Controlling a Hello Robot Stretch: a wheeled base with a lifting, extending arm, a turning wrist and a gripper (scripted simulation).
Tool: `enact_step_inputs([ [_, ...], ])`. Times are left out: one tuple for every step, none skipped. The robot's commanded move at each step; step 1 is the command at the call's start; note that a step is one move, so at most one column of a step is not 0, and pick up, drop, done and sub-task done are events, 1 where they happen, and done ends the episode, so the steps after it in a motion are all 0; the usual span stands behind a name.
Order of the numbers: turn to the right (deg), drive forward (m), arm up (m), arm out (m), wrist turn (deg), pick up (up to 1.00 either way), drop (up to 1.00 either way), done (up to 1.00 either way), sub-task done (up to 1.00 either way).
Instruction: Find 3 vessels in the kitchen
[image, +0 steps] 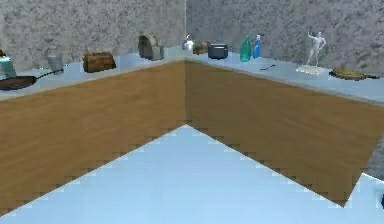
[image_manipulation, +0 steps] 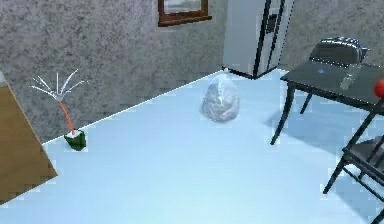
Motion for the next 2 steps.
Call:
enact_step_inputs([
  [3.0,0.00,0.00,0.00,0.0,0.00,0.00,0.00,0.00],
  [0.0,1.00,0.00,0.00,0.0,0.00,0.00,0.00,0.00],
])
